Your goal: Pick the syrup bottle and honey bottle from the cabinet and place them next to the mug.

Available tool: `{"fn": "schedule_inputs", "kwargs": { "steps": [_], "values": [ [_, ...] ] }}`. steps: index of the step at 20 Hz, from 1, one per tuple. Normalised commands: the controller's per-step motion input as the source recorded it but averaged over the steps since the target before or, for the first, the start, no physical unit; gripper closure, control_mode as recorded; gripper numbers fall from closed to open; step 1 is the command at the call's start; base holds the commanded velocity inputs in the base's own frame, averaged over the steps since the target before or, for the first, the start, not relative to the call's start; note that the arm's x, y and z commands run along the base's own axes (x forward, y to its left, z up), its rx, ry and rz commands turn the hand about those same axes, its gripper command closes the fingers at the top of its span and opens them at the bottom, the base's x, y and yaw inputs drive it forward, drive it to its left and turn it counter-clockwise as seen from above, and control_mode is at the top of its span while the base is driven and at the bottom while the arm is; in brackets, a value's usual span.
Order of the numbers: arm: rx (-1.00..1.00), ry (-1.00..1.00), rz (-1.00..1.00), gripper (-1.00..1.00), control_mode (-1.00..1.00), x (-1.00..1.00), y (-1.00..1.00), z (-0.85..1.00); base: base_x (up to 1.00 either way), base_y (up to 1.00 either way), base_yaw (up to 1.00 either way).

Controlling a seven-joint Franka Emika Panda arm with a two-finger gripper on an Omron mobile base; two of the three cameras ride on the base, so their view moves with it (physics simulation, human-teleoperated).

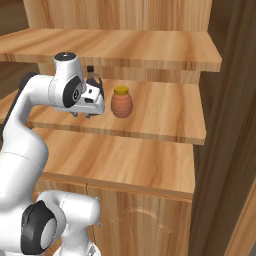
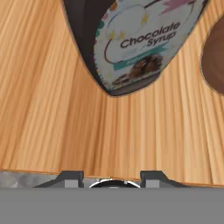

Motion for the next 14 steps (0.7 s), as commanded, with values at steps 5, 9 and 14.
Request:
{"fn": "schedule_inputs", "kwargs": {
  "steps": [5,9,14],
  "values": [
    [0.0,-0.13,-0.13,-1.0,-1.0,-0.74,0.0,-0.03,0.0,0.0,0.0],
    [0.04,-0.26,-0.12,-1.0,-1.0,-0.34,-0.36,0.58,0.0,0.0,0.0],
    [0.06,-0.22,-0.01,-1.0,-1.0,0.0,-0.73,0.87,0.0,0.0,0.0]
  ]
}}
